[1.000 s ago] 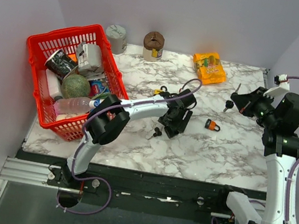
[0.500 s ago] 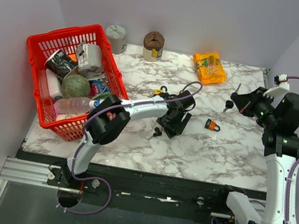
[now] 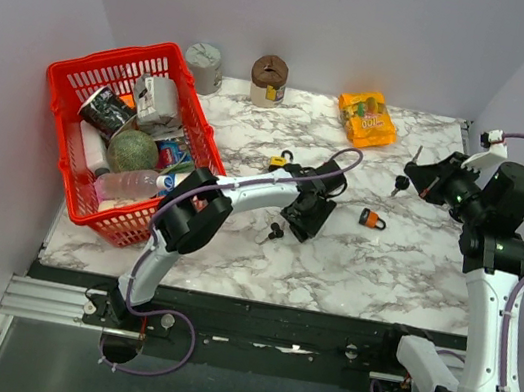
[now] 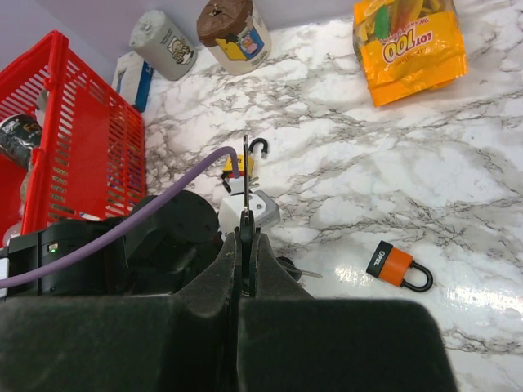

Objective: Unlock with the key

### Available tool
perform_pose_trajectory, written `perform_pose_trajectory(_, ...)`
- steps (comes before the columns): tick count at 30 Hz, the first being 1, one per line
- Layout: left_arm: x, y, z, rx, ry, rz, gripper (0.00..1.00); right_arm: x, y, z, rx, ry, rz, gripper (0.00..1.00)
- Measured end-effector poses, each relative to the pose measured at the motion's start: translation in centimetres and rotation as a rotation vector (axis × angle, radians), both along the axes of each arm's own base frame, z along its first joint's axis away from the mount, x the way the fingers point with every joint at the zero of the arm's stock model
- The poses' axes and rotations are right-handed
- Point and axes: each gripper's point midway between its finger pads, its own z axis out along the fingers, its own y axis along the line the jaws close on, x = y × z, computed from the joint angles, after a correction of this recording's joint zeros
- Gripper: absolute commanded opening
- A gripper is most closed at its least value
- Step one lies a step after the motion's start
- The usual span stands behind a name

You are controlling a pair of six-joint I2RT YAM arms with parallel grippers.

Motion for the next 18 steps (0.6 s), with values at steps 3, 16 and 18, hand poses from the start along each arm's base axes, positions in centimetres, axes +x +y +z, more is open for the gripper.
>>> perform_pose_trajectory(3, 0.0, -0.4, 0.0, -0.009, 0.004, -0.021, 0.20, 0.0, 0.0, -0.1, 0.000, 0.002, 0.000, 0.01)
perform_pose_trajectory(16, 0.7, -1.8, 1.4, -0.150, 0.118, 0.090, 0.00, 0.1, 0.6, -1.5, 0.007, 0.066, 0.020, 0.01)
perform_pose_trajectory(18, 1.1, -2.6, 2.6, -0.213, 0.134, 0.142, 0.00, 0.1, 0.8, -1.9, 0.009, 0.090, 0.029, 0.01)
